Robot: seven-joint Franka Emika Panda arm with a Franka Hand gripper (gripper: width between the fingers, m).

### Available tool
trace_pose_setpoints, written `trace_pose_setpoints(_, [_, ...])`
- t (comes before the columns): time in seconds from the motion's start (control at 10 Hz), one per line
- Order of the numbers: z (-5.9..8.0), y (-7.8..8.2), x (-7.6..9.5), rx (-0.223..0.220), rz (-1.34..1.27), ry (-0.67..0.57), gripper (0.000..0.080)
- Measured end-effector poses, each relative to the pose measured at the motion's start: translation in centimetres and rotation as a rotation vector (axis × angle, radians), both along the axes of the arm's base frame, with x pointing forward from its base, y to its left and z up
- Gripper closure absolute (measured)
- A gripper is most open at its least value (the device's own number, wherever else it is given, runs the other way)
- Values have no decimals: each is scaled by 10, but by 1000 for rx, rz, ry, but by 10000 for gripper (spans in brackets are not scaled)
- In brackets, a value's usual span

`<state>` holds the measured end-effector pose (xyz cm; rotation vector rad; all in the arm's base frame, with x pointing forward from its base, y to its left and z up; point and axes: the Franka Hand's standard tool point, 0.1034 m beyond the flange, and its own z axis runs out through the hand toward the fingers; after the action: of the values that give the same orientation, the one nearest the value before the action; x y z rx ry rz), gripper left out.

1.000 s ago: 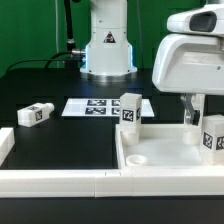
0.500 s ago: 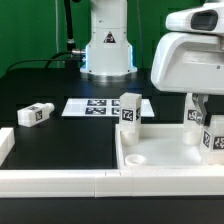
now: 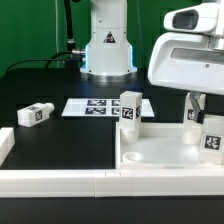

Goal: Assemble square table

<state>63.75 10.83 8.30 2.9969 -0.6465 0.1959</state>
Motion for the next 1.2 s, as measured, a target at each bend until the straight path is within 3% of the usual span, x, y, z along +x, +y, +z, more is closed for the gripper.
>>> trace_pose_setpoints(0.3, [1,-20,-4,-7,-329,-19,501])
trace_pose_setpoints(0.6, [3,-27,-5,-20,-350,-15,499])
trace_pose_setpoints(0.7, [18,-30,-10,-6,-298,-13,316])
trace_pose_setpoints(0.8, [39,-46,-20,6,-230,-6,316])
trace_pose_setpoints(0.9, [56,-75,-26,9,-182,-2,181])
trace_pose_setpoints(1.0, [62,-103,-25,-2,-156,0,181])
trace_pose_setpoints(1.1, [61,-115,-25,-8,-167,1,156])
trace_pose_setpoints(1.2, [60,-107,-25,-6,-160,2,156])
